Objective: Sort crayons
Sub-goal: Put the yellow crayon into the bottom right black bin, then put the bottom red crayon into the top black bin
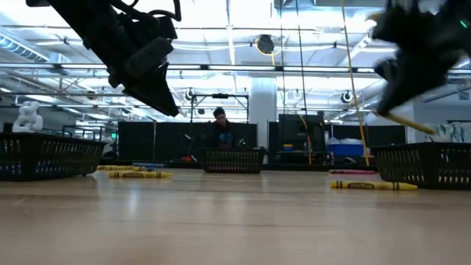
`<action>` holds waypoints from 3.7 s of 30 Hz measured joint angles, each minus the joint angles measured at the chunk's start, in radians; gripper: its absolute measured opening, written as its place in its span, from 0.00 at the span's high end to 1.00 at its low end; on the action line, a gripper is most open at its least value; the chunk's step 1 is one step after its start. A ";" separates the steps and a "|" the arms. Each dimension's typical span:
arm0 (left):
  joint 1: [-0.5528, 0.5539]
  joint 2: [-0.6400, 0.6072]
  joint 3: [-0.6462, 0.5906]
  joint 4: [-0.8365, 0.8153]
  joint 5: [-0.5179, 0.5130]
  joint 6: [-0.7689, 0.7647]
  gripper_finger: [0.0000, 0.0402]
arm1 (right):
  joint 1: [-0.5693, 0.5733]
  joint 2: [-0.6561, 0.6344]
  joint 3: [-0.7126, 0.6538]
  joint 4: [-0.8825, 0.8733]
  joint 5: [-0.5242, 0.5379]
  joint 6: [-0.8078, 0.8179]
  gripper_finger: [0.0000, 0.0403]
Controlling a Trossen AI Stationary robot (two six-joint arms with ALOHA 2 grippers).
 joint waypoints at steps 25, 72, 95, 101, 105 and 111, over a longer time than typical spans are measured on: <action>0.002 0.000 0.000 0.007 0.000 -0.001 0.67 | 0.019 -0.181 -0.125 -0.102 -0.094 0.139 0.77; 0.014 0.000 0.000 0.031 -0.043 0.047 0.67 | -1.325 0.434 0.034 0.266 -0.214 -0.223 0.89; 0.014 0.000 0.000 0.030 -0.042 0.046 0.67 | -1.297 0.301 0.034 0.125 -0.444 -0.313 0.84; 0.014 0.000 0.000 0.030 -0.042 0.052 0.67 | -1.321 0.401 0.050 0.139 -0.447 -0.443 0.71; 0.014 0.000 0.000 0.030 -0.042 0.052 0.67 | -1.326 0.464 0.085 0.142 -0.446 -0.512 0.70; 0.014 0.000 0.000 0.030 -0.042 0.052 0.67 | -1.322 0.484 0.124 0.112 -0.456 -0.584 0.73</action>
